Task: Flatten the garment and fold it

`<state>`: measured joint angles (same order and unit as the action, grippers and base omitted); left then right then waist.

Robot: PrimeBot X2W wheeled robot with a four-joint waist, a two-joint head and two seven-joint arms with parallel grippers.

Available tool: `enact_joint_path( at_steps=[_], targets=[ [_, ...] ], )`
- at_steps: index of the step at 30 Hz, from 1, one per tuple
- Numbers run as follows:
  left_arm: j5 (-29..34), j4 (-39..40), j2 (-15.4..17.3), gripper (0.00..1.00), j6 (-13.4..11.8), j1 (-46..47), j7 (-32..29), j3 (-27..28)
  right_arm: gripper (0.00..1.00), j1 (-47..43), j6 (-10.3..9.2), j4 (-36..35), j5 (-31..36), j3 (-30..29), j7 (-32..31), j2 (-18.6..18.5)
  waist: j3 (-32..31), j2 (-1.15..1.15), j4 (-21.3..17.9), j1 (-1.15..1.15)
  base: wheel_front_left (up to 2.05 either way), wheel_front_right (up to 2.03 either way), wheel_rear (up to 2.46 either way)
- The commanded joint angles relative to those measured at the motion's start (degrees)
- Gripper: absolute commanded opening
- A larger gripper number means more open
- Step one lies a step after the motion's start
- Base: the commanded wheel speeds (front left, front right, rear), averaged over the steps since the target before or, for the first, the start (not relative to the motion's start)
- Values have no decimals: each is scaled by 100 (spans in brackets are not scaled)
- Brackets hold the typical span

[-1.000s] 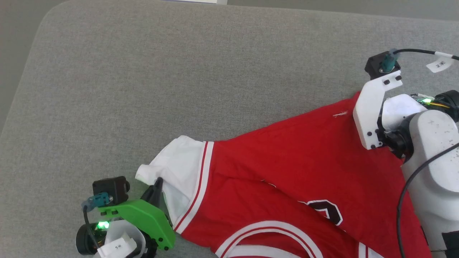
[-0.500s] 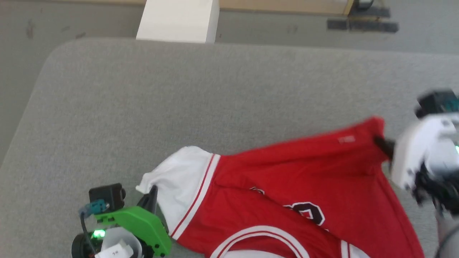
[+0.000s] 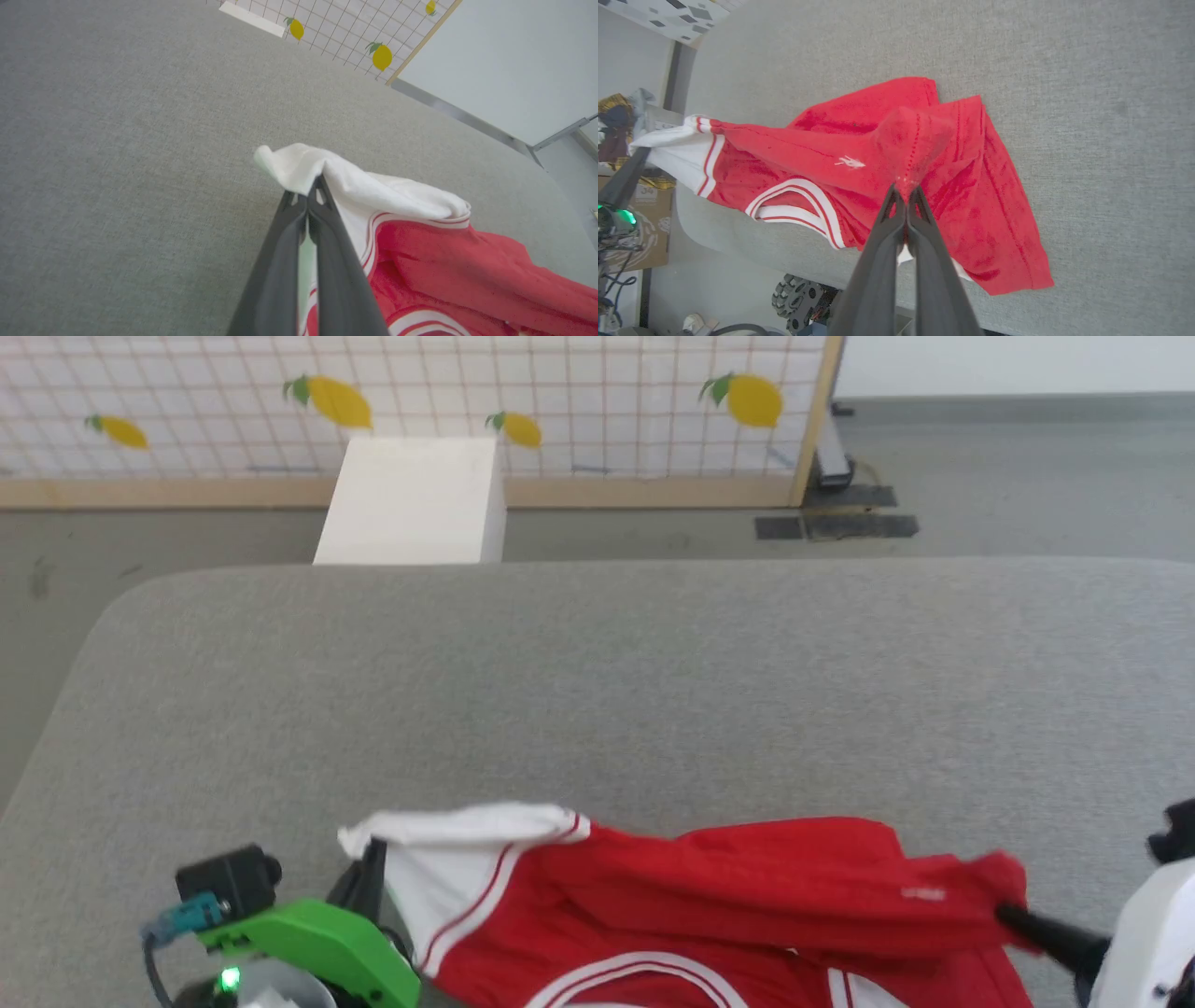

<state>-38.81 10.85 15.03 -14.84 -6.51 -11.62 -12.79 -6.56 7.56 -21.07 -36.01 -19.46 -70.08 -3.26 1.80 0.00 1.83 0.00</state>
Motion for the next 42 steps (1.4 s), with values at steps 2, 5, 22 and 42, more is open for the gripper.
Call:
enact_joint_path(
  at_steps=[2, 5, 22, 42],
  targets=[
    [-117, 95, 79, 0, 144, 316, 9, 141, 0, 403, -8, -12, -320, -177, -136, 28, -168, 0, -168, 0, 0, 0, 0],
    [-319, 142, 215, 0, 341, 1024, -148, 328, 0, 1131, -8, -36, -250, -212, -285, 29, -125, 0, -206, 0, 0, 0, 0],
    [-306, -2352, 808, 0, 774, 6556, -598, 656, 0, 6795, -8, 2931, 879, -108, 623, 36, 1461, 0, -562, 0, 0, 0, 0],
    [678, -4627, 844, 0, 1148, 9360, 1602, 393, 0, 9244, -8, 5434, 1809, 99, 4213, 37, 2564, 0, -528, 0, 0, 0, 0]
  ],
)
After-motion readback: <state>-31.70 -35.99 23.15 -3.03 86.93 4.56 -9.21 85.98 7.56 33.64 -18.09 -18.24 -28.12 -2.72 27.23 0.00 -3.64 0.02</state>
